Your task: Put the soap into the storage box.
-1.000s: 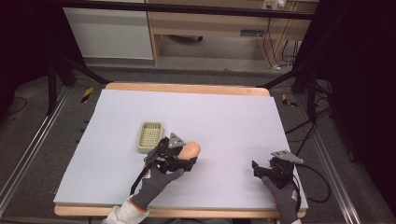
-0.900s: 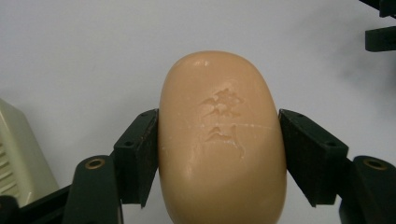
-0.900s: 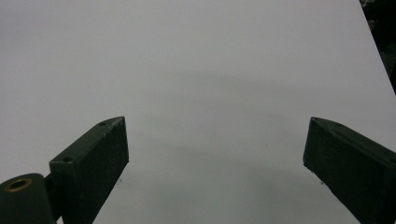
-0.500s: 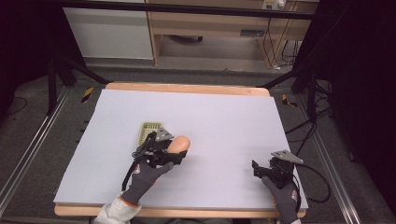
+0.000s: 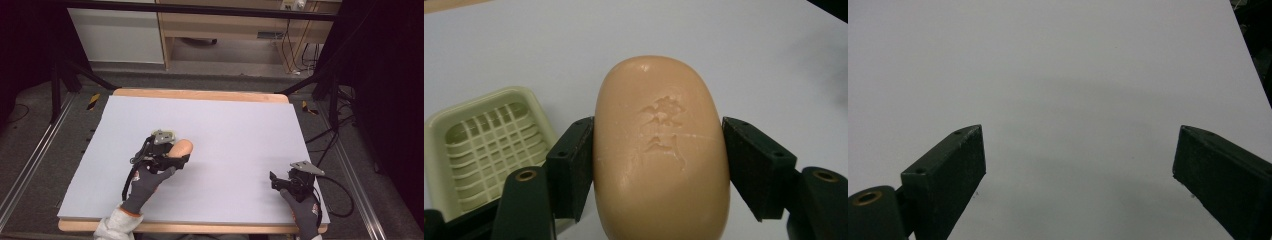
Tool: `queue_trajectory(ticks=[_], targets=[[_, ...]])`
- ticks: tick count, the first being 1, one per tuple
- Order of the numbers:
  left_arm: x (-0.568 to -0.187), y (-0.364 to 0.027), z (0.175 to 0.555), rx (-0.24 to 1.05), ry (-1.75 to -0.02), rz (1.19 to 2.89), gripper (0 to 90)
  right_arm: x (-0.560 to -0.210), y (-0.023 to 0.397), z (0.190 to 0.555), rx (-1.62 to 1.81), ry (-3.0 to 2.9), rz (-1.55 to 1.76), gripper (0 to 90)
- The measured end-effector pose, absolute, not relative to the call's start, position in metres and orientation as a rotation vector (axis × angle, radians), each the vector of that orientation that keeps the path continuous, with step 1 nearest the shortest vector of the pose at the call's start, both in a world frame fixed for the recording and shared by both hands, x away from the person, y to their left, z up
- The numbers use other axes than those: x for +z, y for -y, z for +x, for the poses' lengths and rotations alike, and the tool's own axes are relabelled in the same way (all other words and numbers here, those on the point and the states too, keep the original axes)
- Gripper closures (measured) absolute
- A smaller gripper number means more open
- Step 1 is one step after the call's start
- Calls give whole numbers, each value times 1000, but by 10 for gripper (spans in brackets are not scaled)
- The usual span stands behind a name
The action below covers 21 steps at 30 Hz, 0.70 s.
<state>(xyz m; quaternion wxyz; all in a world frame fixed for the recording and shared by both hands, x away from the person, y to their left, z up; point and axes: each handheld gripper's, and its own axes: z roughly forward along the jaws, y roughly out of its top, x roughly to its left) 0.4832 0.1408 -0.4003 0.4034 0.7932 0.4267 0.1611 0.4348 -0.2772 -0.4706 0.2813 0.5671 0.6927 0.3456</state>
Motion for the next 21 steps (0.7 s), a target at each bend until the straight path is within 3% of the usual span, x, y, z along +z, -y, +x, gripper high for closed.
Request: queue_trajectory(ticks=[21], targets=[[-402, -169, 505, 449, -1164, 1965, 321, -471, 276, 436, 927, -1853, 1513, 71]])
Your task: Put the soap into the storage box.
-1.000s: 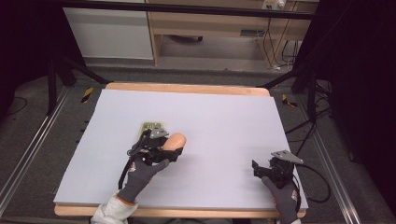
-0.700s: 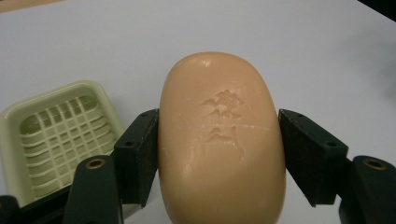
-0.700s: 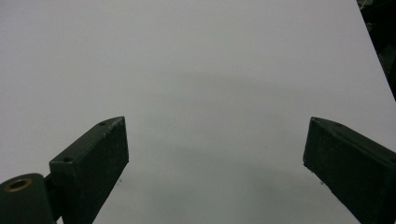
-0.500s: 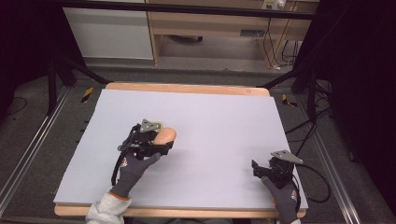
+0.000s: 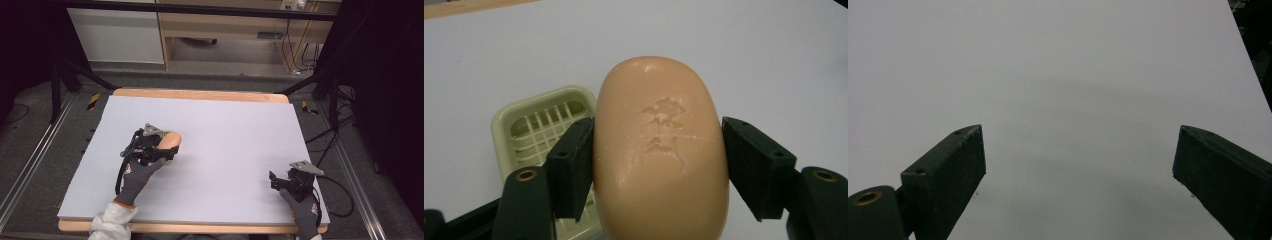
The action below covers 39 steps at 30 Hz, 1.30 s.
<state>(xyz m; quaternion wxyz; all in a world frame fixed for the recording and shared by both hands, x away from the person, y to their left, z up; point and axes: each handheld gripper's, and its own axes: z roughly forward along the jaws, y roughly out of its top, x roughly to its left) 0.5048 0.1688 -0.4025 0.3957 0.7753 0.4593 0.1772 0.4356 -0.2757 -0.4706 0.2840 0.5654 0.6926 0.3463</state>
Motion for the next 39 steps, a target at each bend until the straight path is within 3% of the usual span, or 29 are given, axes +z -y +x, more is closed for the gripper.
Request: queue_trajectory(ticks=[26, 28, 29, 30, 31, 39], targets=[[-420, -188, 532, 484, -1239, 1935, 325, -472, 273, 438, 923, -1856, 1513, 72], [-420, -190, 532, 503, -1243, 1921, 343, -472, 273, 438, 923, -1856, 1512, 72], [-418, -195, 530, 512, -1238, 1843, 615, -472, 273, 438, 922, -1857, 1512, 72], [-415, -198, 530, 490, -1226, 1811, 676, -472, 273, 438, 922, -1857, 1512, 71], [-412, -200, 530, 533, -1219, 1816, 680, -472, 273, 439, 921, -1857, 1509, 71], [-424, -209, 537, 496, -1266, 1830, 619, -472, 274, 438, 923, -1857, 1515, 69]])
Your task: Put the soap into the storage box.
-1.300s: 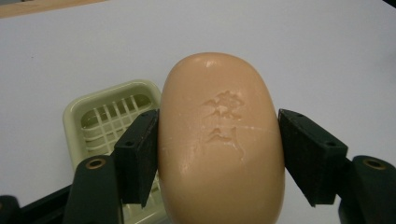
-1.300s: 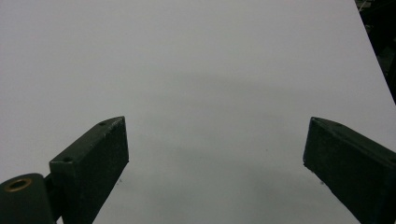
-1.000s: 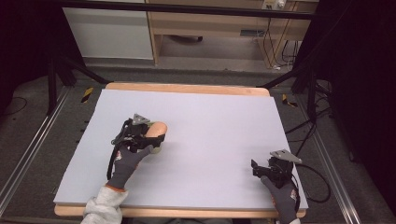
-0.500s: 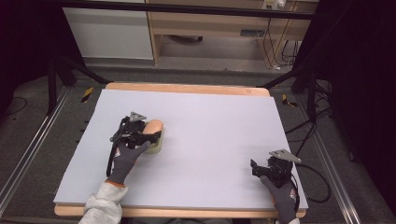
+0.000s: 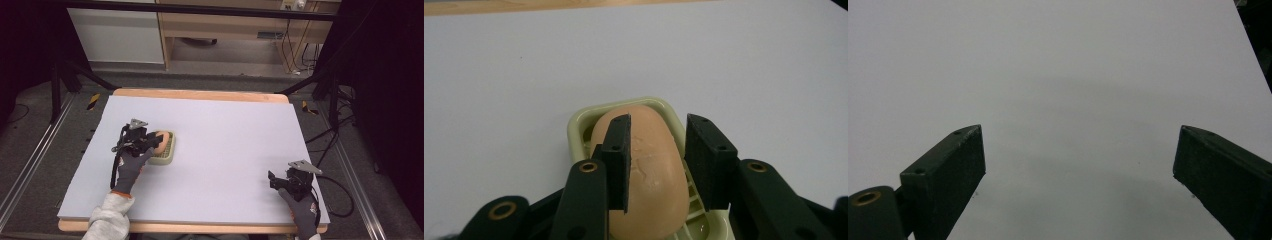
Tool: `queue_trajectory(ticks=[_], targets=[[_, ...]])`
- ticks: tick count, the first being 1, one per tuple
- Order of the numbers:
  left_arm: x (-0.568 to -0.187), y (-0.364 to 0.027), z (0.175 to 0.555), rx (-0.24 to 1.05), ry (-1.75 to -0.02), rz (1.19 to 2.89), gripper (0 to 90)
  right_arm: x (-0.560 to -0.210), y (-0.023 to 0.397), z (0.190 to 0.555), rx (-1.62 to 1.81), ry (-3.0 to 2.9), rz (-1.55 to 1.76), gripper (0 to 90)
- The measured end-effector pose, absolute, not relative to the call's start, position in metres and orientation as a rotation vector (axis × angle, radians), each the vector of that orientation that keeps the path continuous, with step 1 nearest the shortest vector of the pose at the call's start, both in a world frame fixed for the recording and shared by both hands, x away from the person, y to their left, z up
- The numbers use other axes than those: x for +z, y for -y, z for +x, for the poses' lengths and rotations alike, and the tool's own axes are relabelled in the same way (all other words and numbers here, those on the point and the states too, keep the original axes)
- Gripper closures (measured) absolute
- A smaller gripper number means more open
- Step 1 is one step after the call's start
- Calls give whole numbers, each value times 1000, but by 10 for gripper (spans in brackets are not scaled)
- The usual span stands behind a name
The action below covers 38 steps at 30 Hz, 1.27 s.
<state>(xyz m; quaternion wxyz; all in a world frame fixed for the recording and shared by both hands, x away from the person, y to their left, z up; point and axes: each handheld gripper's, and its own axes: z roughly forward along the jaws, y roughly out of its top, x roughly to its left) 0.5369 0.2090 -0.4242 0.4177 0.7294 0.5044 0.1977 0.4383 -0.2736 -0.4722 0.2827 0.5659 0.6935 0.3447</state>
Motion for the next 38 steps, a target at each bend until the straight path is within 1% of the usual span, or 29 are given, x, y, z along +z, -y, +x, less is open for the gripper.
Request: queue_trajectory(ticks=[6, 7, 8, 9, 10, 11, 13, 15, 16, 18, 22, 27, 32, 38], targets=[[-422, -213, 534, 502, -1253, 1825, 553, -472, 273, 438, 922, -1856, 1519, 68], [-422, -213, 533, 502, -1250, 1825, 553, -472, 273, 438, 920, -1855, 1518, 68], [-421, -213, 532, 515, -1247, 1831, 527, -472, 273, 438, 917, -1855, 1519, 67], [-422, -215, 532, 524, -1241, 1845, 452, -473, 273, 438, 915, -1854, 1520, 67], [-422, -215, 532, 524, -1241, 1845, 414, -473, 273, 438, 915, -1854, 1520, 67], [-422, -216, 532, 528, -1240, 1856, 414, -473, 273, 438, 913, -1856, 1518, 67], [-426, -220, 530, 544, -1243, 1882, 326, -473, 272, 438, 911, -1855, 1521, 66], [-427, -222, 528, 547, -1247, 1890, 293, -473, 273, 437, 908, -1857, 1515, 66], [-428, -225, 527, 552, -1250, 1892, 293, -473, 273, 437, 908, -1857, 1515, 66], [-429, -232, 523, 544, -1259, 1898, 243, -473, 273, 437, 909, -1851, 1514, 65], [-441, -249, 503, 559, -1288, 1920, 218, -473, 274, 437, 908, -1835, 1524, 59], [-450, -265, 487, 546, -1311, 1914, 216, -473, 274, 437, 904, -1828, 1530, 59], [-467, -279, 466, 546, -1331, 1966, 214, -473, 278, 438, 895, -1827, 1537, 59], [-472, -284, 459, 574, -1345, 1978, 212, -473, 284, 439, 890, -1826, 1537, 55]])
